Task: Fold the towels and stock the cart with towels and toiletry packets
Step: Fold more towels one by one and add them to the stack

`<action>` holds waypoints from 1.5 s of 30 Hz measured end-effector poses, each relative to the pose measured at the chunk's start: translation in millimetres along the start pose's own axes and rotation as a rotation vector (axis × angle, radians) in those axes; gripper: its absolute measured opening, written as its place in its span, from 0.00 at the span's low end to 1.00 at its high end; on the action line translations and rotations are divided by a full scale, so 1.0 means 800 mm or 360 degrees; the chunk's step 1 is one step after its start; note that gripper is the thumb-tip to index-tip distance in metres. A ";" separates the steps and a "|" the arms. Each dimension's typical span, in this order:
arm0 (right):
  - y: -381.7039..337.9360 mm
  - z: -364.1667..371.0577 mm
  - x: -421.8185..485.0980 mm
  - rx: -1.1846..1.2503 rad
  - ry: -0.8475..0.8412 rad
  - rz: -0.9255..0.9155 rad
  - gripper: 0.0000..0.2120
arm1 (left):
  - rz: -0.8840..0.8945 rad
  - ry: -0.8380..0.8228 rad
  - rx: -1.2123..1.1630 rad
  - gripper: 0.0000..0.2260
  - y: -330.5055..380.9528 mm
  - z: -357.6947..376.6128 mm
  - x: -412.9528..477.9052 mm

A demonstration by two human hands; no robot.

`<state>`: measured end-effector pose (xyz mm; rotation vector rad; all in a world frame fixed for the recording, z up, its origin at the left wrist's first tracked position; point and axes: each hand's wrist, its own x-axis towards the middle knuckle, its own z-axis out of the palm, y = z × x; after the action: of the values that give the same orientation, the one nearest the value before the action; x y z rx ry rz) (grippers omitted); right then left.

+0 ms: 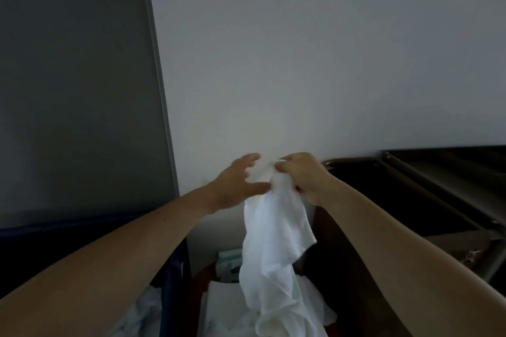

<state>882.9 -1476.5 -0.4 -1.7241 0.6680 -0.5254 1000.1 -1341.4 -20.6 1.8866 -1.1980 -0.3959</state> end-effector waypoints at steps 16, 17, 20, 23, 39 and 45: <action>-0.028 -0.029 -0.005 0.0006 -0.0099 -0.0213 0.09 | -0.0202 0.0266 0.0249 0.06 0.015 -0.017 -0.002; -0.024 -0.036 -0.005 -0.0138 -0.0068 -0.0180 0.06 | -0.0196 0.0309 0.0136 0.03 0.020 -0.027 0.000; -0.011 -0.050 -0.012 -0.0800 -0.0182 0.0039 0.13 | -0.0175 0.0236 -0.0078 0.01 0.035 -0.050 0.005; -0.010 -0.046 -0.020 -0.1571 -0.0164 -0.0248 0.29 | -0.0262 0.0045 -0.0061 0.03 0.051 -0.048 0.005; -0.042 -0.029 -0.005 -0.0711 0.0400 -0.0854 0.21 | -0.0329 -0.0276 -0.0847 0.17 -0.008 0.009 -0.026; -0.093 -0.044 0.006 0.0008 0.0566 -0.0770 0.25 | -0.0404 -0.0549 -0.0544 0.12 -0.042 0.048 -0.057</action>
<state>875.4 -1491.0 80.2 -1.8077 0.4876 -1.1893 972.6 -1314.6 -77.3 1.7129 -1.0251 -1.0321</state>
